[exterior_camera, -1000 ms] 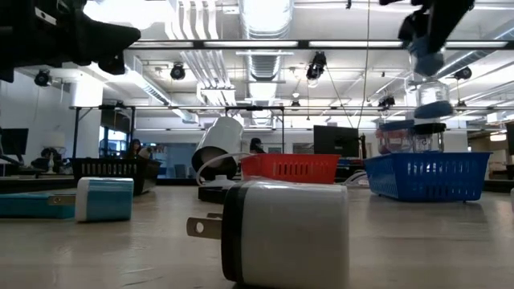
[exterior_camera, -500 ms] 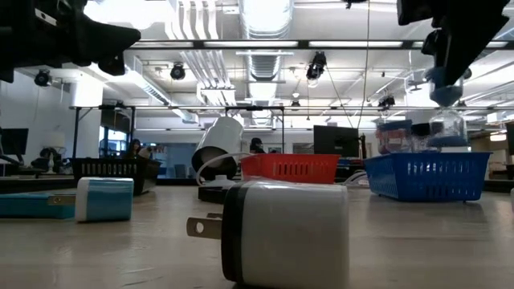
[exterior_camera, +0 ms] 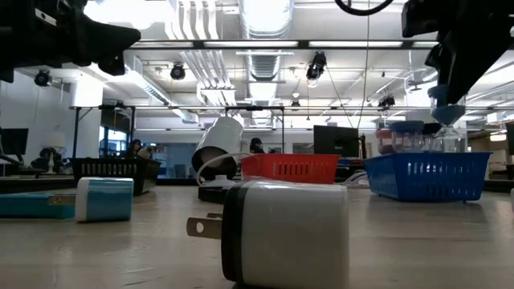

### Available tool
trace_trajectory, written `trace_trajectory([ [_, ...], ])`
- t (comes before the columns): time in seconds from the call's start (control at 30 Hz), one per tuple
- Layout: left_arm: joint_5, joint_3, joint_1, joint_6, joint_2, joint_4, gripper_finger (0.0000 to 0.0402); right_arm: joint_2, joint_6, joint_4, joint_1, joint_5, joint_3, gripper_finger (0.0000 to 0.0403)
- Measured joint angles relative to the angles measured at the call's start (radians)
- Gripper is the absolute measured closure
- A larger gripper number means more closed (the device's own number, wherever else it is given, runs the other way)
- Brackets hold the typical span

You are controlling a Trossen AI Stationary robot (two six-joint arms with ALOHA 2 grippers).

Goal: Pick & Place Office items
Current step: Put the blue hourglass into the blue bin

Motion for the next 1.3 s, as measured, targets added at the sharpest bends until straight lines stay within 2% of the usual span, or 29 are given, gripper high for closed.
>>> trace_trajectory([
  [0.57, 0.000, 0.000, 0.000, 0.000, 0.000, -0.012, 0.0397, 0.000, 0.007, 0.090, 0.000, -0.010, -0.090, 0.0207],
  [0.93, 0.000, 0.000, 0.000, 0.001, 0.000, -0.014, 0.0396, 0.001, -0.001, 0.112, 0.000, -0.010, -0.097, 0.0207],
  [1.3, -0.001, 0.000, 0.000, 0.004, -0.001, -0.017, 0.0396, 0.123, -0.016, 0.125, 0.000, -0.011, -0.091, 0.0207],
])
